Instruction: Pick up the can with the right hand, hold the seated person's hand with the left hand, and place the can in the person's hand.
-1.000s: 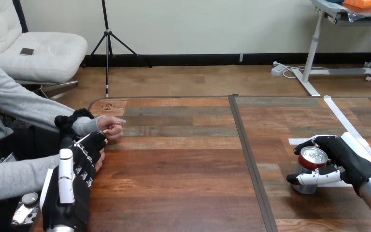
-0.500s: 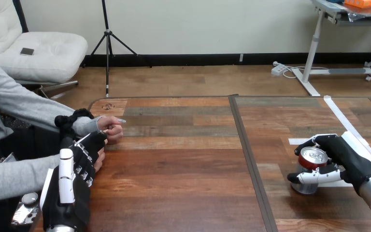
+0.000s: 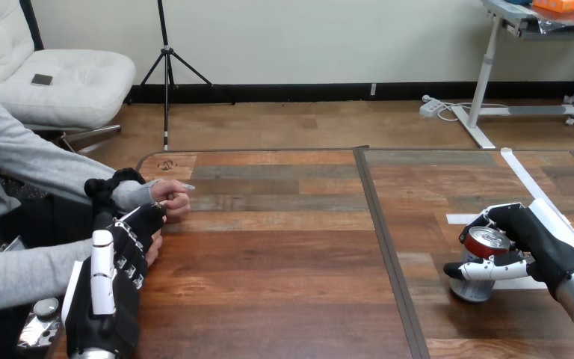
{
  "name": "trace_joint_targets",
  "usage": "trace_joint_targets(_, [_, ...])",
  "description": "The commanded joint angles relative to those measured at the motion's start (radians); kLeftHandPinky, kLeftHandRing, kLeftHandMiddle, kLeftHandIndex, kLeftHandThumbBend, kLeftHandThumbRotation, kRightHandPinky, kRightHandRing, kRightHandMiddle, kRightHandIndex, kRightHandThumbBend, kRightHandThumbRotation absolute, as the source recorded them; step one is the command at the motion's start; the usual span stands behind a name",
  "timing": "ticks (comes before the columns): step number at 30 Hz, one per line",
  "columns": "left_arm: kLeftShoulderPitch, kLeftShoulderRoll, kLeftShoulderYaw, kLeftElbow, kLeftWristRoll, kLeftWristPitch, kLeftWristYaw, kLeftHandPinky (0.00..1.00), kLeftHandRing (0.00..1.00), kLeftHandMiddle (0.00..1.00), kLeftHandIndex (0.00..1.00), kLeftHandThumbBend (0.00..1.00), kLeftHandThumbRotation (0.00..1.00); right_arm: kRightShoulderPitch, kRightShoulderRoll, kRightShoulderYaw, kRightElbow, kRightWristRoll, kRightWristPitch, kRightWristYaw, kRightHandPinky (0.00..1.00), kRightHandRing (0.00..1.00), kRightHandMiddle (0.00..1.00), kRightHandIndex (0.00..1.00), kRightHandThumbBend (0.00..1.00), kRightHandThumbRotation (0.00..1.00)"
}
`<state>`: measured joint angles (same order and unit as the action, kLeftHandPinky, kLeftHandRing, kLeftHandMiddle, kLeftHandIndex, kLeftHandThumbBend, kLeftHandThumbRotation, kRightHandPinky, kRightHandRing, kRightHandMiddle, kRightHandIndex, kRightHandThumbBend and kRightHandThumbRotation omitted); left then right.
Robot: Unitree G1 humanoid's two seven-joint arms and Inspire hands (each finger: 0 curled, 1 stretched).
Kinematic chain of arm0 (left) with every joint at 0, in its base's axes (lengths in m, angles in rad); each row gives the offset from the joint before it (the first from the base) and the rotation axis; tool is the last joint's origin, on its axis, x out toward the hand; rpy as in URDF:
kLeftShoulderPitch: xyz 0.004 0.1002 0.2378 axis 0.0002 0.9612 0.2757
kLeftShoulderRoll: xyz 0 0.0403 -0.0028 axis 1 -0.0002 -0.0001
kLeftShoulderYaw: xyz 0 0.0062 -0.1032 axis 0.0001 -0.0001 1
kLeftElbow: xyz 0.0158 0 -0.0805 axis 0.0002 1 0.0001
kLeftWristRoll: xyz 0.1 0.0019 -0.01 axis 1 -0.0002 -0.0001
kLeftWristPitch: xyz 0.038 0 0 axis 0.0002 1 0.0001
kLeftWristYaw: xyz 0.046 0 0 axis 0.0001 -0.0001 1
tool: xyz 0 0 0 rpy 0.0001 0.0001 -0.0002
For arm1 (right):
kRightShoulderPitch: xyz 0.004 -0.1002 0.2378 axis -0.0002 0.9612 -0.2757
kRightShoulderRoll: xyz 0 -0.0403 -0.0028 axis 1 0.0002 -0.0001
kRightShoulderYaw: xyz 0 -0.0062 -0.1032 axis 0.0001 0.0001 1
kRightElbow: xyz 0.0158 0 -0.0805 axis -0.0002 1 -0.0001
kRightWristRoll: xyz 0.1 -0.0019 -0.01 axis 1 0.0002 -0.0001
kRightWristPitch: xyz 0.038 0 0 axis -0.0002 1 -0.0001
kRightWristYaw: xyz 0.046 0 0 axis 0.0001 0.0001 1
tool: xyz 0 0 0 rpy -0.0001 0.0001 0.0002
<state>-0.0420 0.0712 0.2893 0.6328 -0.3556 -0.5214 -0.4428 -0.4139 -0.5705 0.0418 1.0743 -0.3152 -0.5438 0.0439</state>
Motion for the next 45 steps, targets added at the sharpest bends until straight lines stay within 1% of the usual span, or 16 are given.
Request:
trace_joint_targets(1, [-0.045, 0.002, -0.008, -0.056, -0.006, -0.011, -0.007, 0.99, 0.9, 0.83, 0.72, 0.53, 1.0, -0.053, -0.04, -0.001, -0.012, 0.0, -0.038, -0.022, 0.35, 0.38, 0.43, 0.47, 0.74, 0.0])
trace_joint_targets(11, [-0.043, 0.004, -0.01, -0.058, -0.002, -0.009, -0.005, 0.99, 0.91, 0.83, 0.72, 0.52, 1.0, -0.056, -0.048, -0.002, -0.011, 0.0, -0.059, -0.016, 0.33, 0.36, 0.41, 0.46, 0.75, 0.0])
trace_joint_targets(17, [-0.041, 0.004, -0.011, -0.062, 0.001, -0.008, 0.0, 0.99, 0.91, 0.83, 0.72, 0.52, 1.0, -0.059, -0.053, 0.002, -0.015, -0.005, -0.051, -0.015, 0.33, 0.36, 0.41, 0.46, 0.77, 0.0])
trace_joint_targets(26, [-0.04, 0.005, -0.012, -0.065, 0.005, -0.011, 0.003, 0.99, 0.91, 0.83, 0.71, 0.53, 1.0, -0.059, -0.06, 0.008, -0.019, -0.019, -0.066, -0.021, 0.34, 0.38, 0.43, 0.46, 0.79, 0.0])
trace_joint_targets(32, [-0.041, 0.006, -0.012, -0.062, 0.003, -0.015, -0.003, 0.99, 0.91, 0.83, 0.71, 0.52, 1.0, -0.06, -0.064, 0.013, -0.027, -0.034, -0.058, -0.025, 0.35, 0.38, 0.43, 0.46, 0.8, 0.0])
trace_joint_targets(35, [-0.043, 0.006, -0.011, -0.058, 0.003, -0.017, -0.002, 0.99, 0.9, 0.82, 0.71, 0.53, 1.0, -0.061, -0.066, 0.015, -0.033, -0.04, -0.058, -0.021, 0.36, 0.39, 0.44, 0.46, 0.8, 0.0])
trace_joint_targets(41, [-0.042, 0.009, -0.011, -0.06, -0.003, -0.008, -0.011, 0.99, 0.91, 0.83, 0.71, 0.53, 1.0, -0.061, -0.066, 0.012, -0.039, -0.035, -0.065, -0.004, 0.37, 0.4, 0.45, 0.46, 0.81, 0.0])
trace_joint_targets(45, [-0.042, 0.008, -0.009, -0.06, -0.003, -0.009, -0.008, 1.0, 0.91, 0.83, 0.71, 0.52, 1.0, -0.063, -0.069, 0.014, -0.038, -0.034, -0.082, 0.006, 0.37, 0.4, 0.45, 0.46, 0.8, 0.0])
